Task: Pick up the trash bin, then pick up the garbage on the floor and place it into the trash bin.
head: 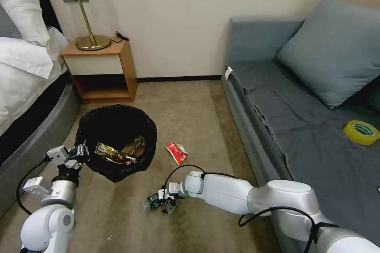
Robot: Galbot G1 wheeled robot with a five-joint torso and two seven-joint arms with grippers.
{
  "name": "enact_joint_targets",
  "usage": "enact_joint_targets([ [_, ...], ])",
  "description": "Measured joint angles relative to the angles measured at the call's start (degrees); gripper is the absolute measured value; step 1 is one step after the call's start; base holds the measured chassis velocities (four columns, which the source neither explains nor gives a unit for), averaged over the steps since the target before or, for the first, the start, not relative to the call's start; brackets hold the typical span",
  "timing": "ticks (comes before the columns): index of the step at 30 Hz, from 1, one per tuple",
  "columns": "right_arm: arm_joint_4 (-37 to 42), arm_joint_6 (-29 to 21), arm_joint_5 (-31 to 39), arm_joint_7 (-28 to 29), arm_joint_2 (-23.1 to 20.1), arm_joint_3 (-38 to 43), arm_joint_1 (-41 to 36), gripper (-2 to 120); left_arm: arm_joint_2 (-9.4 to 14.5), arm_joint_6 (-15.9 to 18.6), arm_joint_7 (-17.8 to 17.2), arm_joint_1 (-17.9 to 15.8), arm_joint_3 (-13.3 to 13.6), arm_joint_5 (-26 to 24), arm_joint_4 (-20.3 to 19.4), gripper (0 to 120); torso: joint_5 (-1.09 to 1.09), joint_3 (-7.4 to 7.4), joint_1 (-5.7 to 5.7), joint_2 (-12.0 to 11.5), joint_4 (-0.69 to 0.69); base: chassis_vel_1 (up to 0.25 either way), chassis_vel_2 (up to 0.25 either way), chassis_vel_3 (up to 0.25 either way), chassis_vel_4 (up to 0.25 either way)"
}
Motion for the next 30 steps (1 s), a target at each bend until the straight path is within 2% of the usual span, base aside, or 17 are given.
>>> enact_joint_targets([
  [4, -1.6, 0.7, -0.3, -0.1, 1.1, 0.7, -0.5, 97, 0.2, -0.1, 0.1, -0.1, -0.1, 0.0, 0.4, 6, 0.0, 0.0, 0.0, 0.0, 0.01, 0.0, 0.0, 0.0, 0.0],
  [11, -2.8, 1.2, 0.1, 0.9, 1.7, 1.4, -1.4, 71, 0.0, -0.3, 0.2, -0.1, 0.2, 0.4, 0.7, 6, 0.01, 0.0, 0.0, 0.0, 0.0, 0.0, 0.0, 0.0, 0.0],
  [14, -2.8, 1.2, 0.4, 1.1, 1.6, 1.5, -1.4, 65, 0.1, -0.3, 0.2, 0.0, 0.3, 0.4, 0.9, 6, 0.0, 0.0, 0.0, 0.0, 0.01, 0.0, 0.0, 0.0, 0.0],
  [16, -2.8, 1.3, 0.5, 1.2, 1.5, 1.9, -1.4, 53, 0.3, -0.3, 0.2, -0.1, 0.3, 0.5, 1.1, 6, 0.0, 0.0, 0.0, 0.0, 0.01, 0.0, 0.0, 0.0, 0.0],
  [17, -2.8, 1.3, 0.5, 1.2, 1.5, 1.9, -1.4, 53, 0.3, -0.3, 0.2, -0.1, 0.3, 0.5, 1.1, 6, 0.0, 0.0, 0.0, 0.0, 0.01, 0.0, 0.0, 0.0, 0.0],
  [21, -2.3, 1.4, 0.7, 2.8, 1.2, 3.5, -1.6, 38, 1.3, -0.3, 0.2, -0.1, 0.2, 0.5, 1.6, 6, 0.01, 0.0, 0.0, 0.0, 0.0, 0.0, 0.0, 0.0, 0.0],
  [23, -2.2, 1.3, 0.6, 3.1, 1.2, 4.1, -1.8, 36, 1.4, -0.3, 0.1, 0.0, 0.1, 0.5, 1.8, 6, 0.01, 0.0, 0.0, 0.0, 0.0, 0.0, 0.0, 0.0, 0.0],
  [25, -0.9, 1.0, 0.4, 3.6, 0.1, 6.0, -2.0, 30, 1.8, -0.2, 0.0, 0.0, 0.1, 0.4, 2.3, 6, 0.01, 0.0, 0.0, 0.0, 0.02, 0.0, 0.0, 0.0, 0.0],
  [28, 1.1, 0.1, 0.4, 4.7, -1.5, 7.1, -2.0, 26, 2.1, -0.1, 0.0, -0.1, 0.0, 0.4, 3.0, 6, 0.01, 0.0, 0.0, 0.0, 0.01, 0.0, 0.0, 0.0, 0.0],
  [30, 5.2, -1.4, 1.0, 6.6, -4.6, 9.3, -2.0, 25, 2.3, -0.1, -0.1, -0.6, -0.3, 0.4, 4.2, 6, 0.01, 0.0, 0.0, 0.0, -0.01, 0.0, 0.0, 0.0, 0.0],
])
